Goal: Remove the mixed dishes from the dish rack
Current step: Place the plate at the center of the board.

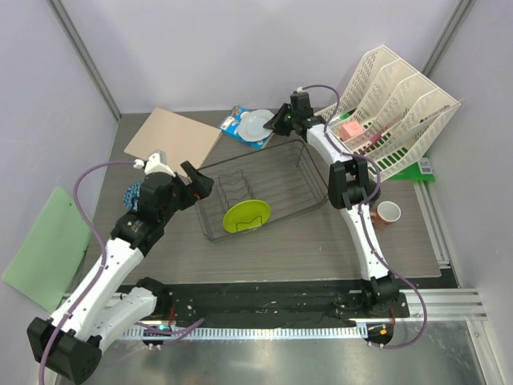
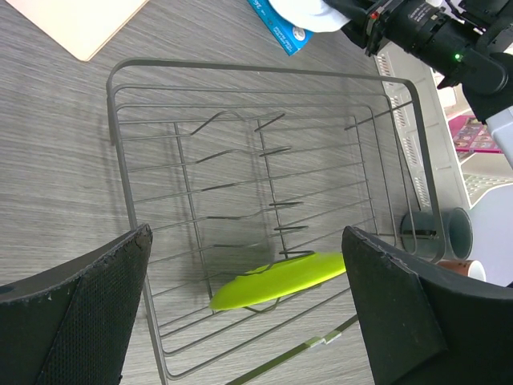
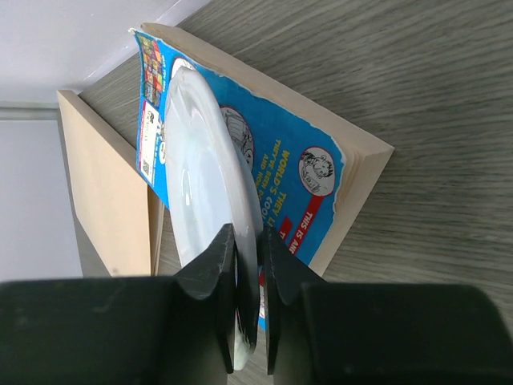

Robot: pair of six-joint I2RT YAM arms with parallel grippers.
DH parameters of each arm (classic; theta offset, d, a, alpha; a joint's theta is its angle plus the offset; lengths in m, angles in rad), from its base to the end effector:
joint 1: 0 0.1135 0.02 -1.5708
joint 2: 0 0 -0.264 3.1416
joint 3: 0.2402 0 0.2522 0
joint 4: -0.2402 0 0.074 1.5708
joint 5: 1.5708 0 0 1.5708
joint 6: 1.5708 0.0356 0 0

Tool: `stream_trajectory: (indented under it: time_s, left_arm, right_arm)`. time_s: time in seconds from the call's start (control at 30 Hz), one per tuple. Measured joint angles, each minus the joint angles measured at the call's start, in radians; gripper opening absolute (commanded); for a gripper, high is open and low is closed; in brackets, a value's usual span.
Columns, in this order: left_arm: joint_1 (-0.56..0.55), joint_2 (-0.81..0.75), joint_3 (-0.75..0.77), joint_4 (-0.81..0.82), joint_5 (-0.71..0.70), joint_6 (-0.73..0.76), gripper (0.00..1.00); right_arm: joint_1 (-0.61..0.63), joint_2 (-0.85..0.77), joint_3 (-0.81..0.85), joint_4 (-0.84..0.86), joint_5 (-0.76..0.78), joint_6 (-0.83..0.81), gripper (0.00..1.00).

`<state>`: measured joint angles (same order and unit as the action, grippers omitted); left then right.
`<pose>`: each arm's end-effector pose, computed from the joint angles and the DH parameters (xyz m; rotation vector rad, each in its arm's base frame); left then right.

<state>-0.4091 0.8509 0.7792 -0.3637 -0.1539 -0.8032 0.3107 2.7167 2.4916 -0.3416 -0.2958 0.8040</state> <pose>0.1798 -0.0720 0.3082 -0.5010 1.9937 -0.6159 0.5718 0.1945 0.1681 0.3728 2.2382 0.9426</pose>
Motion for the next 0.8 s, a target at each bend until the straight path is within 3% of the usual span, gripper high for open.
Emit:
stream_trajectory:
  time_s: [0.3, 0.8]
  left_arm:
    - [0.000, 0.001, -0.014, 0.004, 0.000, 0.000, 1.00]
    - [0.000, 0.050, -0.017, 0.016, 0.011, -0.005, 1.00]
  right_arm:
    - [0.001, 0.002, 0.013, 0.004, -0.016, -0.001, 0.37]
    - [-0.001, 0.002, 0.017, -0.092, 0.087, -0.105, 0.43]
